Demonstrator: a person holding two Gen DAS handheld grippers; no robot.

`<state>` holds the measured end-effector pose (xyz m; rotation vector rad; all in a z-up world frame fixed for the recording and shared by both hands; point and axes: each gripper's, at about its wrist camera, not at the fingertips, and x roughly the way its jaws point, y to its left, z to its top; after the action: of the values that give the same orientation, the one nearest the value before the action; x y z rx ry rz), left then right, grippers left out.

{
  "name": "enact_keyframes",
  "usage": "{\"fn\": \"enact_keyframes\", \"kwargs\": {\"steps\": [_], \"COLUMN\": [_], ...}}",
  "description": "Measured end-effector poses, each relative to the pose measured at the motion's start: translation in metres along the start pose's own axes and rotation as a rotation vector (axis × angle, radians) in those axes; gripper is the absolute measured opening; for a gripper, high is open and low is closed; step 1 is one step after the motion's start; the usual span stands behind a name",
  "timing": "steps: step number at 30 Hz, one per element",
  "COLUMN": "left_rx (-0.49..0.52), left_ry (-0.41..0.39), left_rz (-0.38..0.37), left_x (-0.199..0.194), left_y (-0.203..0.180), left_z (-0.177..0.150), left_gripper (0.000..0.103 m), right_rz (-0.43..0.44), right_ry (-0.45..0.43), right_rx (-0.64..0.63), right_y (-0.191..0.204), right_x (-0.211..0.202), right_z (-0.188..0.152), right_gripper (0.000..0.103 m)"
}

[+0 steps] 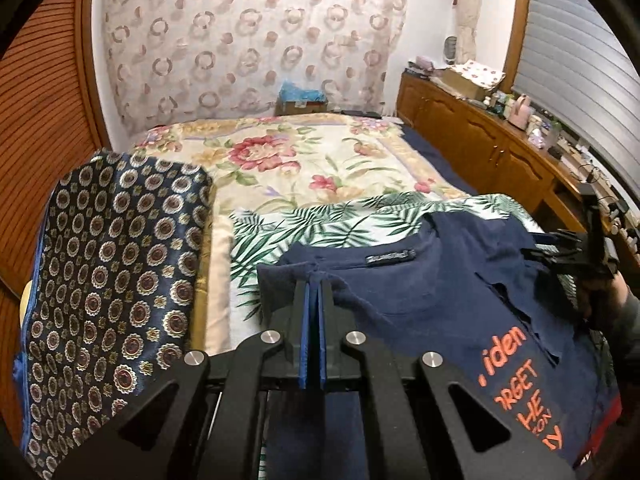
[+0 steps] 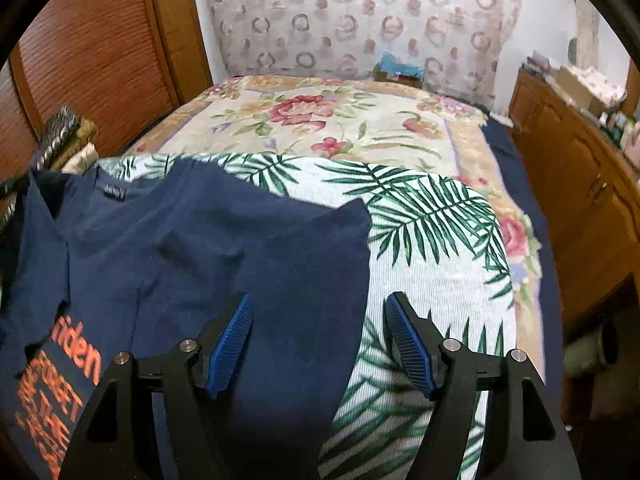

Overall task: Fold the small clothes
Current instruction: 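Grasp the shirt hem with the left tool while the right tool grasps the hem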

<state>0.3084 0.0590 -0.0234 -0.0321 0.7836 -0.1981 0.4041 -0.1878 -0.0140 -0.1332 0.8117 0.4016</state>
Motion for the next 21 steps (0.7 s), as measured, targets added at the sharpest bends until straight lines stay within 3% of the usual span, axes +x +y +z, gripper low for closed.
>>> {"fn": "enact_keyframes", "kwargs": {"steps": [2, 3, 4, 7, 14, 21], "left_rx": [0.003, 0.006, 0.010, 0.020, 0.033, 0.042], "left_ry": [-0.011, -0.019, -0.027, -0.050, -0.130, -0.213], "left_rz": [-0.009, -0.014, -0.021, -0.037, -0.055, -0.047], "left_x": [-0.006, -0.010, -0.015, -0.031, -0.085, -0.139], "left_y": [-0.006, -0.008, -0.009, -0.016, -0.026, -0.033], "left_z": [0.000, 0.001, 0.001, 0.001, -0.007, -0.039], "left_gripper": [0.004, 0.004, 0.004, 0.004, 0.004, 0.004], "right_rz": [-0.001, 0.002, 0.015, 0.053, 0.105, 0.109], "right_ry": [0.008, 0.013, 0.017, 0.010, -0.165, -0.272], "right_rx": [0.001, -0.003, -0.004, 0.000, -0.009, -0.028], "right_y": [-0.003, -0.004, -0.004, -0.002, 0.010, 0.022], "right_x": [0.003, 0.004, 0.005, 0.002, -0.065, -0.136], "right_z": [0.006, 0.009, 0.010, 0.011, 0.001, -0.040], "right_gripper": [0.036, 0.026, 0.008, 0.005, 0.004, 0.004]}}
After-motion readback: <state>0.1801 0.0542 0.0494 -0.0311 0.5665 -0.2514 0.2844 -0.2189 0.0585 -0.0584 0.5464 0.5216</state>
